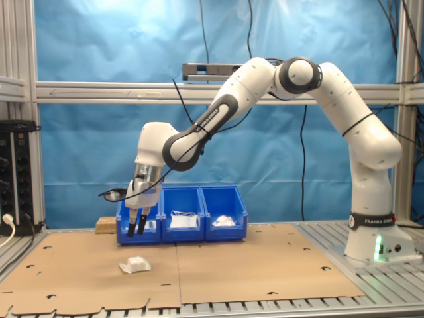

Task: Pick and place sorting task of medical equipment.

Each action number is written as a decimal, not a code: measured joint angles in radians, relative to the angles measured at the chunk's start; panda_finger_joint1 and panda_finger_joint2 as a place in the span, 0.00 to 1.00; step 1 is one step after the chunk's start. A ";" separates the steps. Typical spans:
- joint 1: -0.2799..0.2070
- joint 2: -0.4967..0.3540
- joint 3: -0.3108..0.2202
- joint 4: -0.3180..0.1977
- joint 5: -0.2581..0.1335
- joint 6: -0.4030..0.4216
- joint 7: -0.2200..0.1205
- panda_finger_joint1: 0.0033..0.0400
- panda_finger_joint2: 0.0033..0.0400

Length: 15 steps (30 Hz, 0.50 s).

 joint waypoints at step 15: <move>0.000 0.091 0.000 0.035 0.000 0.027 0.000 1.00 1.00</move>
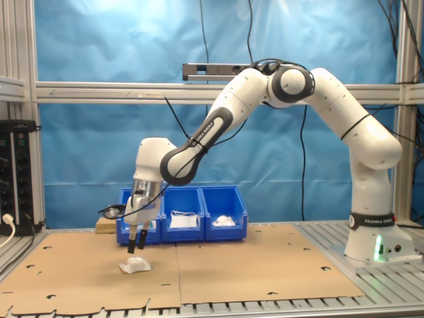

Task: Pick and place sorting task of medical equipment.

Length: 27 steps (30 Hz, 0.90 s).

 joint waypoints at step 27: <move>0.000 0.073 -0.015 0.042 0.000 0.011 0.000 1.00 1.00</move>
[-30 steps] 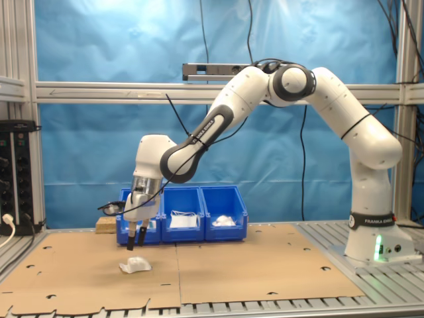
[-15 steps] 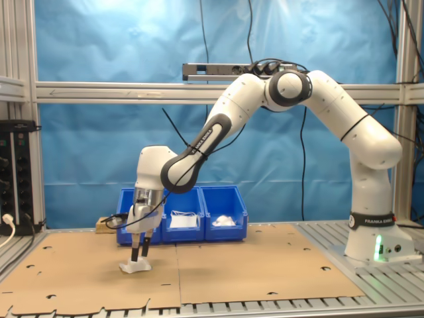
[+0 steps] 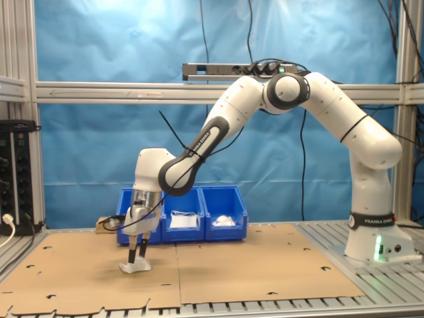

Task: Pick and place sorting task of medical equipment.

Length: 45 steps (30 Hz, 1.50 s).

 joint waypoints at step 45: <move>0.000 0.049 -0.001 0.035 0.000 0.015 0.000 1.00 1.00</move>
